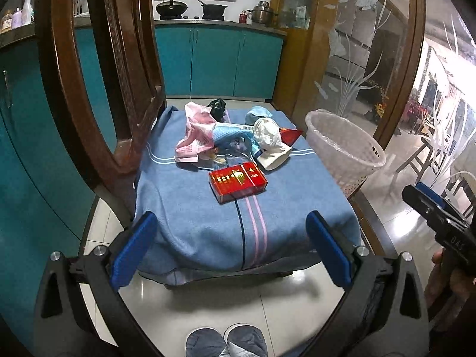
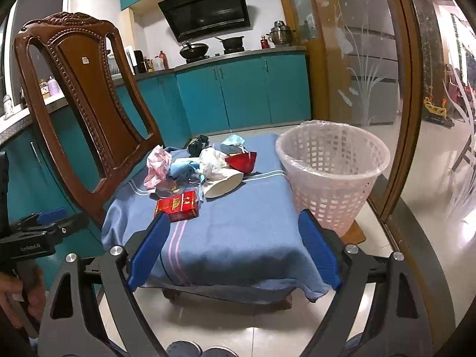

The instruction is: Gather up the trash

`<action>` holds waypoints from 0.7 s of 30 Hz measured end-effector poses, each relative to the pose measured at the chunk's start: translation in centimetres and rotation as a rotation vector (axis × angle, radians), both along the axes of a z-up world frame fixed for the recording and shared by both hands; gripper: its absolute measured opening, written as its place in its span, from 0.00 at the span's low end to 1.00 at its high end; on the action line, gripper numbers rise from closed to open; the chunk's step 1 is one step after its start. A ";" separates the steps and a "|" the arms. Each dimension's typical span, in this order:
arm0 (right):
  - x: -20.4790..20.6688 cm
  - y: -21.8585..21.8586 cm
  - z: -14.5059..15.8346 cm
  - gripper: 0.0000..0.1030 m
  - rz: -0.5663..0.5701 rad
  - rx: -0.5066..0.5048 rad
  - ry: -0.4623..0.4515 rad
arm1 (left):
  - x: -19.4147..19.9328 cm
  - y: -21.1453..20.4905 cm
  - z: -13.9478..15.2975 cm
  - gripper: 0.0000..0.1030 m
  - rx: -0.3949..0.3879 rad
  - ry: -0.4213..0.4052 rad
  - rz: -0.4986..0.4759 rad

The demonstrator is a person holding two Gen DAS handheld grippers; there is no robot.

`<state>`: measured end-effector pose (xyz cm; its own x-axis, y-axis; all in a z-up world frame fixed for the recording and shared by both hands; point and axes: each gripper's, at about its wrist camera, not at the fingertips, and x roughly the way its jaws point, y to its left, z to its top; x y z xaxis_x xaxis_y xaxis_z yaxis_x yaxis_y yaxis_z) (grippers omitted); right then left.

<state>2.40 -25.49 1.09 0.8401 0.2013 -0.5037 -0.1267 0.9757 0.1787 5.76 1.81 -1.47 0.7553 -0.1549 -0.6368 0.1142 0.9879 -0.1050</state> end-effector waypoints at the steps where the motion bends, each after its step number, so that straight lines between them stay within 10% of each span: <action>1: 0.0 0.0 0.1 0.84 -0.002 0.001 -0.001 | 0.1 0.0 0.0 0.97 -0.004 0.000 0.001; 21: 0.0 0.4 -0.2 0.84 0.013 0.007 -0.001 | 0.2 -0.3 -0.6 0.97 0.001 0.019 0.007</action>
